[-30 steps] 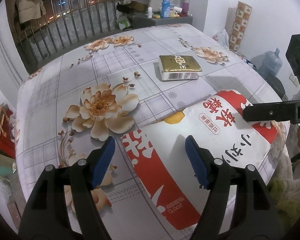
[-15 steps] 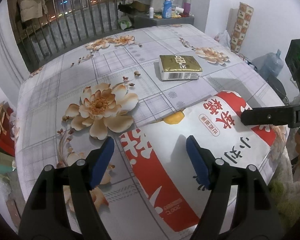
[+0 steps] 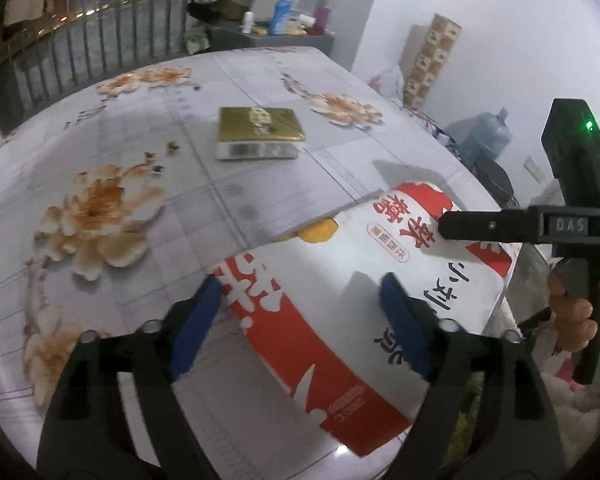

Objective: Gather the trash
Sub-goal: 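Grasp the large white-and-red snack bag edge with the right gripper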

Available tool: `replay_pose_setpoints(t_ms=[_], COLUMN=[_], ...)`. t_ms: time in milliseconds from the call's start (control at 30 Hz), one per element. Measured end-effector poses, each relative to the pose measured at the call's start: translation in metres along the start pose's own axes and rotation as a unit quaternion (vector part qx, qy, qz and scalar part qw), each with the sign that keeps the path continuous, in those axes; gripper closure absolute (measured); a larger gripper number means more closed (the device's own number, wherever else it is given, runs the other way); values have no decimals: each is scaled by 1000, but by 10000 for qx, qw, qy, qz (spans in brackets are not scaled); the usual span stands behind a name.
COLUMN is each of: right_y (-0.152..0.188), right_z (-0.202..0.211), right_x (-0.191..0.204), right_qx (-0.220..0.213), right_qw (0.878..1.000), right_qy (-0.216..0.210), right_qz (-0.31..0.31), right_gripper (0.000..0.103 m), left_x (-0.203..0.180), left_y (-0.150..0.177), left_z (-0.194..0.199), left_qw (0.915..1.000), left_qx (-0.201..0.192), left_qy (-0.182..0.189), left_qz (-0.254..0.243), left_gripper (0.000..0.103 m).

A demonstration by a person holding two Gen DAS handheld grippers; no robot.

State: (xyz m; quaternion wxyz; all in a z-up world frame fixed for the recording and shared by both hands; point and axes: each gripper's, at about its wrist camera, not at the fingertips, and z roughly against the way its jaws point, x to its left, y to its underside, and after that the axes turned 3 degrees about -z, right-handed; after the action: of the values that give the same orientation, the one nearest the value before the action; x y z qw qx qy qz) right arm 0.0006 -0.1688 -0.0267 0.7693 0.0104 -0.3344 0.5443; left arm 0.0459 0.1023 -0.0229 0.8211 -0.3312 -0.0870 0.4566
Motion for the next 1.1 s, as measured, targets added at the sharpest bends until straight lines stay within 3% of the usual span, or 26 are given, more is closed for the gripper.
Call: replay_pose_setpoints(t_ms=[133,367,633,900,1033,1100], right_y=[8,10,14,15,15,15], right_z=[-1,-5,-8,-5,-4,-3], right_x=[1,7,11,6,4,3], right_qx=[-138,-203,-266,-381,-386,-380], right_qw=[9999,9994,9986,9986,9984,9984], right_qy=[0,25,-12,-208,-289,-317], right_qz=[42,263,462,298,282,277], right_gripper=[24,15,6,6,6,6], left_x=[14,13,25,15,22,29], left_y=[5,7,10,12,6,4], left_z=[-9,-10,-4,-4,-3,5], left_qw=[9971,9982,9936,9972,9955,9941], left_qx=[17,-45,-111,-49,125,-31], left_qy=[477,352,709,546,575,502], left_qz=[593,488,868,506,742,962], left_gripper=[11,9,9,9,9,9])
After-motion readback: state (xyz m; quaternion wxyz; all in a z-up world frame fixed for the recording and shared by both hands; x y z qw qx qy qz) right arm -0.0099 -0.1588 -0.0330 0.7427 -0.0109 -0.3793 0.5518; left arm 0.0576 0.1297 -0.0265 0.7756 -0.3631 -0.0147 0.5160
